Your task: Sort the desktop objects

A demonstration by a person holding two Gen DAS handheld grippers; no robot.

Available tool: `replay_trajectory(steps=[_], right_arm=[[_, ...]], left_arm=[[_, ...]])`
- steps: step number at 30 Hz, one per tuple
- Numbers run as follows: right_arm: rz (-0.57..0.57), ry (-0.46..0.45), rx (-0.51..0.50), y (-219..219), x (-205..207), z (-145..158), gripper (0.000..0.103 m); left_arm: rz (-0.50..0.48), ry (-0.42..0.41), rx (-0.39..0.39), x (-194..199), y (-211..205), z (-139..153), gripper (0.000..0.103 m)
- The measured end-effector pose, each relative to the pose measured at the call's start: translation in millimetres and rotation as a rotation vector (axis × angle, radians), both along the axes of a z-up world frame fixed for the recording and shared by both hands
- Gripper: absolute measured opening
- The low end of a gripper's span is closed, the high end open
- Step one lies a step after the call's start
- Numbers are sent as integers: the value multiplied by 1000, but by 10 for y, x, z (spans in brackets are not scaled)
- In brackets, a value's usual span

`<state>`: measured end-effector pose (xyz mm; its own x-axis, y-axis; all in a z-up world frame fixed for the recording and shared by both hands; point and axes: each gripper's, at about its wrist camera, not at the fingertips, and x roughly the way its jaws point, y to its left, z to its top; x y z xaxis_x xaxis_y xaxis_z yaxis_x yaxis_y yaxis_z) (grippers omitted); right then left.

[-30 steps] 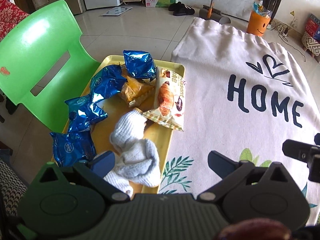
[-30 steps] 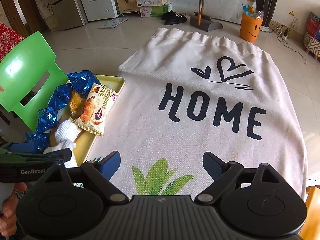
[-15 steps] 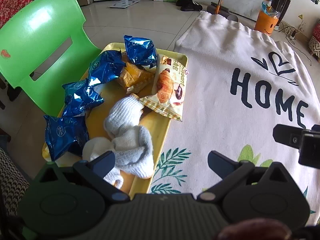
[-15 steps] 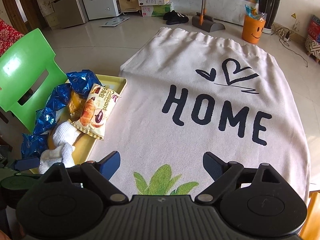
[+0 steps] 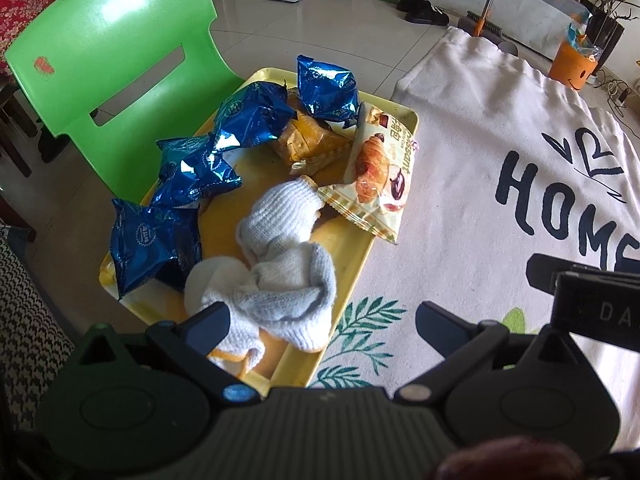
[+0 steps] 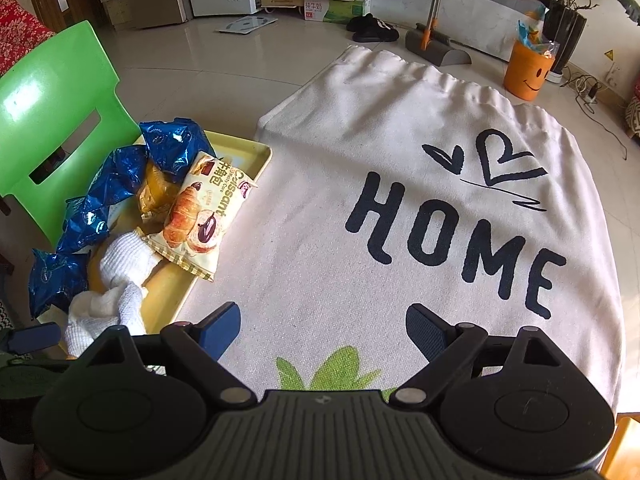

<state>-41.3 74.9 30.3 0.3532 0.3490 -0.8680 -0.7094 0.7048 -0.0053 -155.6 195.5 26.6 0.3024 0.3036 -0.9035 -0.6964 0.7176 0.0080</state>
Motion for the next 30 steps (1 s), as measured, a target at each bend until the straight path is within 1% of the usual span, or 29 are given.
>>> replay_trajectory(steps=[3,6,8,11,18,22,25,30], right_arm=[[17,-8,-7,73,1,-16,90],[42,1,-4,140,-9,-31,90],[61,13,-1,189,-11,-40,90],[81,27,7,251,1,-47,90],[90,62,27,318,59,-87,90],[75,58,19,348,111,-120,90],[37,64,13,321,192,-143,90],[-19,63,-12,247,299,-197,90]], left_arm=[[-2,-11,13,0,0,20,102],[22,-26,-11,0,35,27,102],[40,-22,-19,-2,57,17,102],[49,-13,2,-3,68,11,102],[67,1,6,13,85,-10,103],[73,12,11,13,92,-16,102],[80,15,25,11,102,-5,102],[66,17,37,33,84,9,102]])
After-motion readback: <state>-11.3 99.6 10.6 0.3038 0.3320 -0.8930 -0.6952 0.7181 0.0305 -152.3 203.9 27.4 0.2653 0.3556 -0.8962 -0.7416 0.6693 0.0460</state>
